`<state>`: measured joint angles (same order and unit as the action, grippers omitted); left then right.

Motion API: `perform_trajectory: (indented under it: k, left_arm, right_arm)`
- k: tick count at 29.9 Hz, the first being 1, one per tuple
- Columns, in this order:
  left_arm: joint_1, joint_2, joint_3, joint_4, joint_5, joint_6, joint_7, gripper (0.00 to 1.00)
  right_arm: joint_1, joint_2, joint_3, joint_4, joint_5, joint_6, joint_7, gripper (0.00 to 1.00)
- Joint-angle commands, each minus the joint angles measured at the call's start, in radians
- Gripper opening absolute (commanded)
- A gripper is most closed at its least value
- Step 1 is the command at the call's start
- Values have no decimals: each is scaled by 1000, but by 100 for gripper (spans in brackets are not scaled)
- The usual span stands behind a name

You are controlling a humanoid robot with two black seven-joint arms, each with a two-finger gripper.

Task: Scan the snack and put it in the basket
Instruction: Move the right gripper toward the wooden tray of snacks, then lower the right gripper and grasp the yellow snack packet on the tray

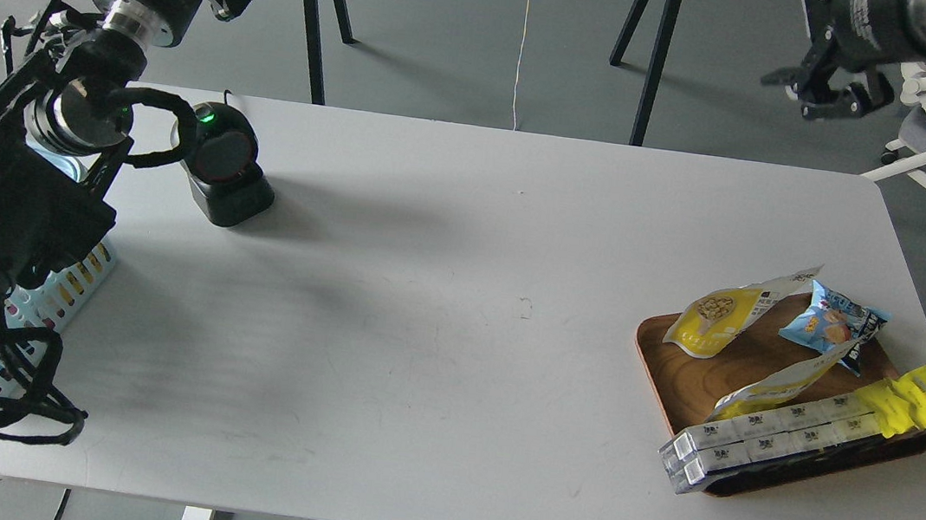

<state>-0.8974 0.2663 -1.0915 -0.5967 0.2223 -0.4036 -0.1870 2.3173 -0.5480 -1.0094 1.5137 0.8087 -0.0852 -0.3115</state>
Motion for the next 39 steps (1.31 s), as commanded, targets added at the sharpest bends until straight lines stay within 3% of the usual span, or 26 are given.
perform_trajectory:
  k: [1,6,13,16,19,26,28,30,39]
  left_arm:
    - [0,-1,1,0,0,2,1,100]
    - [2,-2,7,0,0,2,0,100]
    - [2,-2,12,0,0,3,0,100]
    - [5,-2,13,0,2,3,1,100]
    - [11,-2,13,0,2,5,1,100]
    - [12,-1,13,1,2,6,1,100]
    - [12,-2,13,2,2,6,1,100]
    - [14,-2,13,2,2,6,1,100]
    - [18,-2,13,2,2,8,0,100]
  right_arm:
    - [-71,-27,5,100,37,-152,-3,92]
    - [-180,-110,20,118,14,-189,-1,92]
    - [-360,-124,121,88,-68,-212,6,92]
    - [-426,-122,184,82,-85,-243,0,77]
    - [-472,-121,222,80,-103,-268,-14,48]
    - [-516,-158,293,82,-100,-326,-46,18]
    - [-521,-170,313,83,-103,-341,-72,0]
    - [-530,-178,321,83,-108,-343,-112,0]
    - [-565,-190,334,79,-117,-343,-116,0]
